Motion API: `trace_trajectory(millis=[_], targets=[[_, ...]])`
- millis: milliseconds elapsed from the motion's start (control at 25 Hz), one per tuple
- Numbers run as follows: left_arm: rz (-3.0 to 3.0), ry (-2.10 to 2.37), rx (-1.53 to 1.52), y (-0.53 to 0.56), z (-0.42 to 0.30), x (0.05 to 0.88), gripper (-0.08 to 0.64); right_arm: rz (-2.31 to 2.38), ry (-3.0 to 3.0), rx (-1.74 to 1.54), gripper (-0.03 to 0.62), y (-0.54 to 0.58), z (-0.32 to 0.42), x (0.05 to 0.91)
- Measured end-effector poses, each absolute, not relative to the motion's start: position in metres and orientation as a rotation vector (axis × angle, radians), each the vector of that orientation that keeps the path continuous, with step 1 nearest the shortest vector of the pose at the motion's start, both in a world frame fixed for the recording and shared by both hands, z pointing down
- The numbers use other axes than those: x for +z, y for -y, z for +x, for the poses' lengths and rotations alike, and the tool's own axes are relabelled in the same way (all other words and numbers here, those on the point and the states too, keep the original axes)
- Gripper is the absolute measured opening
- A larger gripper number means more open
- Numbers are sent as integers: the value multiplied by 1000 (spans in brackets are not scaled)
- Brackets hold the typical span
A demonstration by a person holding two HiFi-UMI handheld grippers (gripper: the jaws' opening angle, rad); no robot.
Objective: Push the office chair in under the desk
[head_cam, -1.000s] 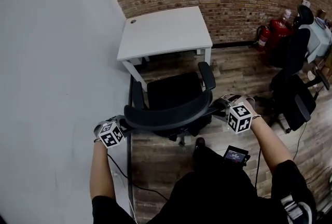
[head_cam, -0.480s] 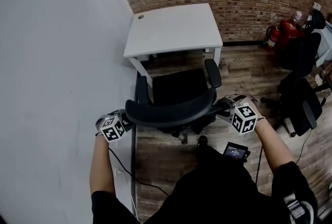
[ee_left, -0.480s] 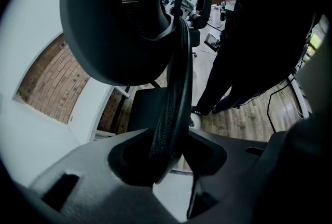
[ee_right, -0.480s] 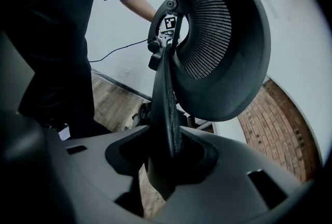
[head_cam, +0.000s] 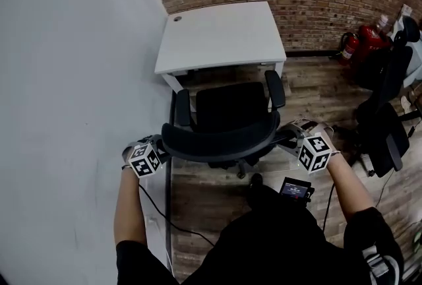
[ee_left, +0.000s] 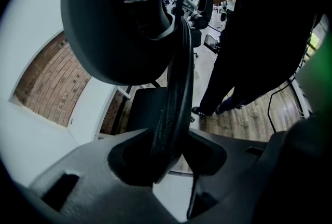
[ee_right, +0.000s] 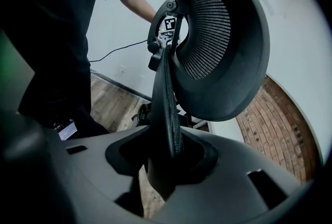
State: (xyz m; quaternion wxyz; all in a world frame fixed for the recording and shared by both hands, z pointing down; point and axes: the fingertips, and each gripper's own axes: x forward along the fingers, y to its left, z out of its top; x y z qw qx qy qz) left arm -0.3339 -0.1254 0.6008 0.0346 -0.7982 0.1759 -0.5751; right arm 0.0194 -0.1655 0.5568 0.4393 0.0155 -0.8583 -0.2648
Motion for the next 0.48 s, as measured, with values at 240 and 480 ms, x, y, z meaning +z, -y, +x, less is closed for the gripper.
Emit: trace_trajectory(millis=[240,480], targets=[[-2458,-526,-1787,148,-332,601,170,23,2150,-660,129,189,20,556],[-2463,-479,-1873,157,-345,602,172,-16,2266,-592,123,185,7,554]])
